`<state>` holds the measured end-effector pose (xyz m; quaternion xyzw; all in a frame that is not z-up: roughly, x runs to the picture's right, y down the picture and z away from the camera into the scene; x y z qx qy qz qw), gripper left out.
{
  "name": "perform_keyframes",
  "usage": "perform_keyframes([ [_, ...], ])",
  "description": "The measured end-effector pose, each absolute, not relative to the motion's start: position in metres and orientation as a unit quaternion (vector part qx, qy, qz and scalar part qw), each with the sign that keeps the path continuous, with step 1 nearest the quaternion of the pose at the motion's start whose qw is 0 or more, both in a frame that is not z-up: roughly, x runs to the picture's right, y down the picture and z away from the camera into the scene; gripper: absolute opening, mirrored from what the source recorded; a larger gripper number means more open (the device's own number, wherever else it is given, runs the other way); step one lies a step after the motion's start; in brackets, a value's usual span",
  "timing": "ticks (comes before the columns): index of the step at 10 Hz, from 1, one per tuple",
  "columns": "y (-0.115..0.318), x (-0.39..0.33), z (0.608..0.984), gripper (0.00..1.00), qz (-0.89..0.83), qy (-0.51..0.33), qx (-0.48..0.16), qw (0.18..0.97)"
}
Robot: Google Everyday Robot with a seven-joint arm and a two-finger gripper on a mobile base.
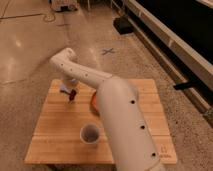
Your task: Place the pepper on the white sponge
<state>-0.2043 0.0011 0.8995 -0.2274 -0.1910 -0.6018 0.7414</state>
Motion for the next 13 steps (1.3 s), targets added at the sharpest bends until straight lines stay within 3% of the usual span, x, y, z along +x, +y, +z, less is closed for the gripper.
perform_keyframes([
  [13,-0.058,-0.225,0.966,0.02,-0.622,-0.224,-0.169,0.731],
])
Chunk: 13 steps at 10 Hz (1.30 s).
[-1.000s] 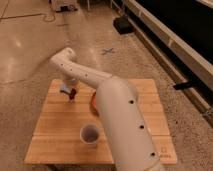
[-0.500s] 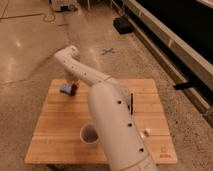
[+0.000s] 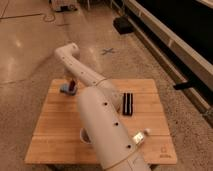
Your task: Place the pepper on the white sponge
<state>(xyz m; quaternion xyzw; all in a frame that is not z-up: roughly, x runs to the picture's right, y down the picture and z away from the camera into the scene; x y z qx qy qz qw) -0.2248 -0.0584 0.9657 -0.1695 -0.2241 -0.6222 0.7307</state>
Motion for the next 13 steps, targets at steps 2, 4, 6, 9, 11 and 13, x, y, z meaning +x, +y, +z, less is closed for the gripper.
perform_keyframes([
  [2,-0.065,-0.229,0.970,0.08,-0.620,-0.227,-0.161,0.734],
  [4,-0.064,-0.218,0.968,0.32,-0.620,-0.224,-0.168,0.733],
  [6,-0.067,-0.204,0.969,0.50,-0.617,-0.220,-0.167,0.737],
  [9,-0.069,-0.215,0.967,0.63,-0.615,-0.223,-0.166,0.738],
  [11,-0.076,-0.197,0.970,0.63,-0.615,-0.219,-0.168,0.739],
  [13,-0.076,-0.200,0.969,0.63,-0.614,-0.219,-0.167,0.740],
])
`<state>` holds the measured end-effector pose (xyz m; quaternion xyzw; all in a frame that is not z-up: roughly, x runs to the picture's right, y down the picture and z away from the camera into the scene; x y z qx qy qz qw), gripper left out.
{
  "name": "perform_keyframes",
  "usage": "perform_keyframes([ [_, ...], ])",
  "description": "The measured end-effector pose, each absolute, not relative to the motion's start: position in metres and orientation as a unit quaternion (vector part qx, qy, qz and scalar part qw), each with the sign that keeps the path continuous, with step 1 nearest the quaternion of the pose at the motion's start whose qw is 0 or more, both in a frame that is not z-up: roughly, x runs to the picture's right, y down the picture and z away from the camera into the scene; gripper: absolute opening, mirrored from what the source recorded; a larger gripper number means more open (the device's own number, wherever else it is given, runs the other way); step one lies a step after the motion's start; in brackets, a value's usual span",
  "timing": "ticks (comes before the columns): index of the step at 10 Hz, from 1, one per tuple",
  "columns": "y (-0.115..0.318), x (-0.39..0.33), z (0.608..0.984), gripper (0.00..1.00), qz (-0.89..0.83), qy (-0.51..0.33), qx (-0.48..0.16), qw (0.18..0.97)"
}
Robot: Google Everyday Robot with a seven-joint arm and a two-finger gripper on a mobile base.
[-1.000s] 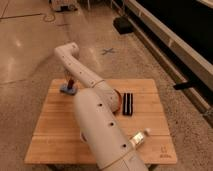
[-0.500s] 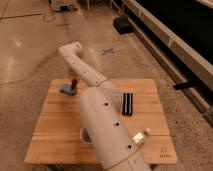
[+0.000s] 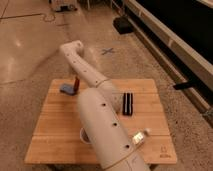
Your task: Place the pepper on the white sponge
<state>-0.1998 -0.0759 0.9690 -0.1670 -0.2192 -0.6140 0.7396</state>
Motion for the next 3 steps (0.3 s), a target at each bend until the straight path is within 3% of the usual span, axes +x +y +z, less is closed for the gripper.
perform_keyframes([
  [3,-0.0771,-0.2140,0.9683,0.63,-0.611,-0.220,-0.168,0.742],
])
